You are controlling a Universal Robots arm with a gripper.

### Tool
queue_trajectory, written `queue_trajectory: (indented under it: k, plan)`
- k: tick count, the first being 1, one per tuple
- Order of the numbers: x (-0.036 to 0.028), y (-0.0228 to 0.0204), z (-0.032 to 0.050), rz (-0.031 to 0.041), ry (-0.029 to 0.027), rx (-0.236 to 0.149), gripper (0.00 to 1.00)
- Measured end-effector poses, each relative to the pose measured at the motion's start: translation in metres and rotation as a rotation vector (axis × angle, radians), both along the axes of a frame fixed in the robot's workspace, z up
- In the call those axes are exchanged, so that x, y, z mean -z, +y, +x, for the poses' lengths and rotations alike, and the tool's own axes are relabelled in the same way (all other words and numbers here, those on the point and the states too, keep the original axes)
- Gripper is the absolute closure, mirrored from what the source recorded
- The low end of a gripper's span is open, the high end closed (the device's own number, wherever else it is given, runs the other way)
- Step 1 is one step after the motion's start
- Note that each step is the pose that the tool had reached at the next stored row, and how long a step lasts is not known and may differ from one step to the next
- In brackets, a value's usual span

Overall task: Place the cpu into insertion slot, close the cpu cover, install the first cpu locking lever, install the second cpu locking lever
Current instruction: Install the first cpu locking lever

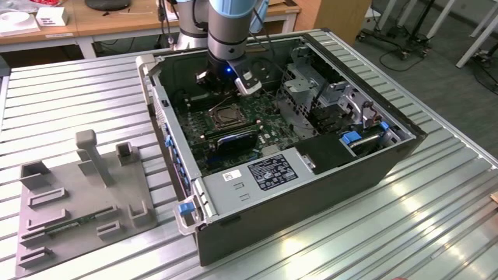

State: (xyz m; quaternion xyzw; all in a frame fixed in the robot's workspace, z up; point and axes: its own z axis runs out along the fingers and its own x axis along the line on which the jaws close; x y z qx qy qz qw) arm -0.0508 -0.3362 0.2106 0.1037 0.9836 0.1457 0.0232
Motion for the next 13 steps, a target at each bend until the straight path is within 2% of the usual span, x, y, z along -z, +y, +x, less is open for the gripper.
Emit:
queue_trajectory:
  k: [13]
  plan:
    - [0.0024, -0.0003, 0.0011, -0.0001, -0.0002, 0.000, 0.90]
